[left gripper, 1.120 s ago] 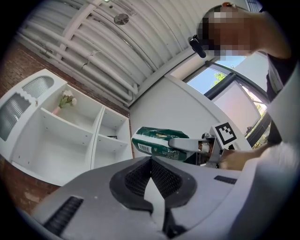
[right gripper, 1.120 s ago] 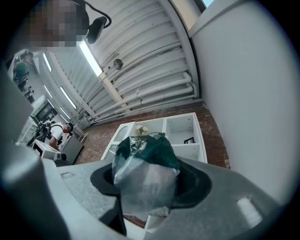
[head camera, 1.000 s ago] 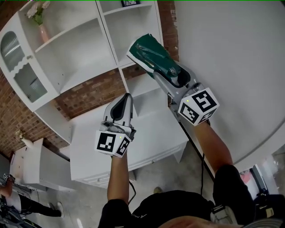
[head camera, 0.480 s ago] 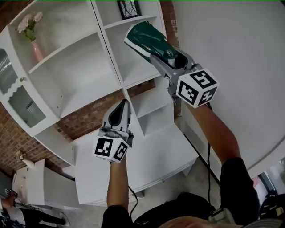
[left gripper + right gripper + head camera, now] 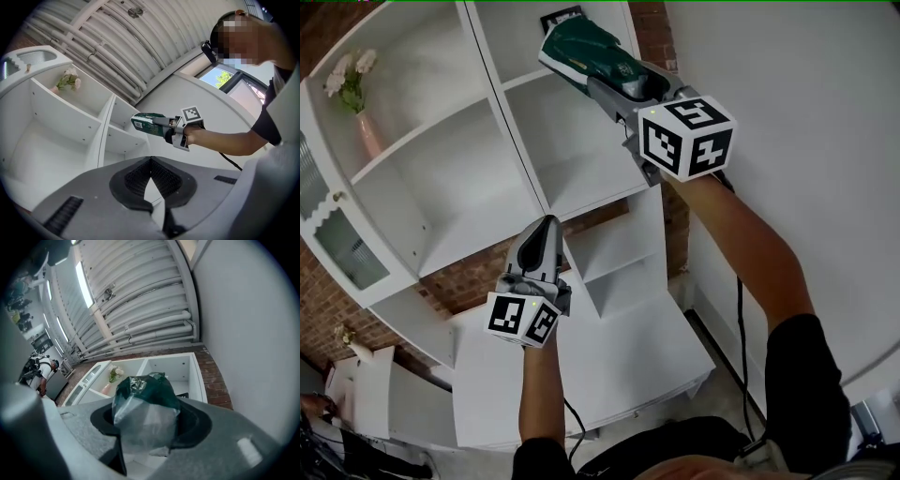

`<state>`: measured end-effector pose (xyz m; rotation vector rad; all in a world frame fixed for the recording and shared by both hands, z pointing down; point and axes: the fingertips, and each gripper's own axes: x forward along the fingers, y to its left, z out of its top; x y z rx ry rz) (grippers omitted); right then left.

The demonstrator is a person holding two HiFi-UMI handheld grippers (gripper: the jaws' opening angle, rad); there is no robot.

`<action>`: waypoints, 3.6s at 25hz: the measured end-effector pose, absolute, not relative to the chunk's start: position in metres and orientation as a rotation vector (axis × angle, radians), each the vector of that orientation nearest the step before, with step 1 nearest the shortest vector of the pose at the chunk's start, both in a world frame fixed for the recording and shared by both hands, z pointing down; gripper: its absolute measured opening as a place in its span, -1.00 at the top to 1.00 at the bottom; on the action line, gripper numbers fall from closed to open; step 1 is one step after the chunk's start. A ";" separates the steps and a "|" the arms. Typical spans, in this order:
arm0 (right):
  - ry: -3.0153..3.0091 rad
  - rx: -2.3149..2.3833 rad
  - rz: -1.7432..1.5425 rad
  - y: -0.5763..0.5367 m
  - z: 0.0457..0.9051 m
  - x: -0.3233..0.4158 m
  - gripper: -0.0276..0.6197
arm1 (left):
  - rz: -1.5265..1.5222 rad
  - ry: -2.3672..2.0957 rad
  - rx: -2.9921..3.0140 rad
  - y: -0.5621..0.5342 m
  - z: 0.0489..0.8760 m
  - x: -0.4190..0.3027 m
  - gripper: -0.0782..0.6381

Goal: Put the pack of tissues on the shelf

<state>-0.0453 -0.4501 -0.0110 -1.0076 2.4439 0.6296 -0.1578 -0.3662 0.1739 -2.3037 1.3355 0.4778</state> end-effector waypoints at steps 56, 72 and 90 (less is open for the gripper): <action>2.633 -1.238 0.712 -0.569 -0.097 -0.107 -0.37 | 0.489 1.255 -2.336 -0.430 0.166 -0.193 0.79; 2.564 -0.888 0.835 -0.447 0.059 -0.082 0.63 | 0.494 1.218 -2.259 -0.401 0.149 -0.156 0.79; 2.571 -0.800 0.697 -0.405 0.191 -0.075 0.91 | 0.513 1.324 -2.221 -0.376 0.184 -0.155 0.79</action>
